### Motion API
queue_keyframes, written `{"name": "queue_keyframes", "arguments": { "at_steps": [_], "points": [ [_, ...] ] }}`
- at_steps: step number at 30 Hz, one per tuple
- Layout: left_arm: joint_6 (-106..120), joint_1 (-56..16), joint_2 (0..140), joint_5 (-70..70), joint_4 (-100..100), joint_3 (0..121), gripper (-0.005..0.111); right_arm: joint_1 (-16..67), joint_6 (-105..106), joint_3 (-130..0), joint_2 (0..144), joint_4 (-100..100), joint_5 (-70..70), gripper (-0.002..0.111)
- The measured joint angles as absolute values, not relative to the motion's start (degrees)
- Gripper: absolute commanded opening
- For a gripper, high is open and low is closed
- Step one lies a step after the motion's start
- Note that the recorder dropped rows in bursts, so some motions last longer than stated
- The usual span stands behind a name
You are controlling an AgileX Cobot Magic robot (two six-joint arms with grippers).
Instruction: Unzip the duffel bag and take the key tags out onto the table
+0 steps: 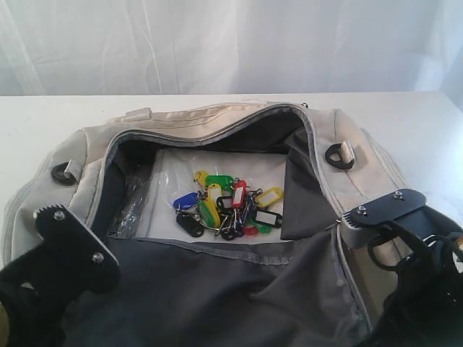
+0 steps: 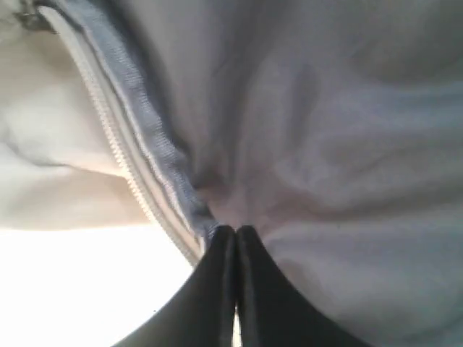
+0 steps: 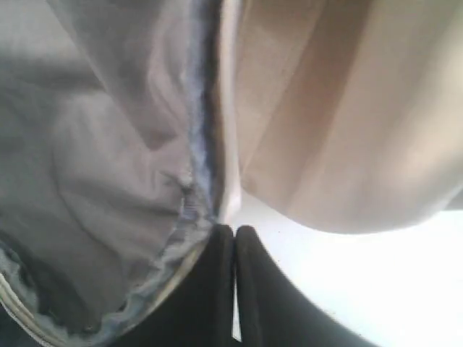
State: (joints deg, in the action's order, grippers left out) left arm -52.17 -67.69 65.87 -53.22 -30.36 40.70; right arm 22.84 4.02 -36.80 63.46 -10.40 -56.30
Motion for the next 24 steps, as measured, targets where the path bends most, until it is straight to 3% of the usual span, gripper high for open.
{"name": "queue_keyframes", "arguments": {
  "at_steps": [9,15,19,24],
  "points": [
    [-42.3,-67.7,51.5,-58.6,-32.9,50.8,0.000,22.8,3.4,-44.5,56.4,-9.0,-56.8,0.000],
    [-35.9,-65.7,48.9,-64.7,-42.5,57.9,0.000,22.8,3.0,-49.7,55.0,-3.9,-53.5,0.000],
    [-25.8,-60.2,48.9,-64.7,-39.3,58.6,0.000,22.8,3.0,-50.0,55.8,0.0,-50.1,0.000],
    [-16.4,-46.7,50.2,-63.9,-32.8,56.9,0.000,22.8,3.0,-50.0,56.1,1.1,-47.2,0.000]
  ]
}}
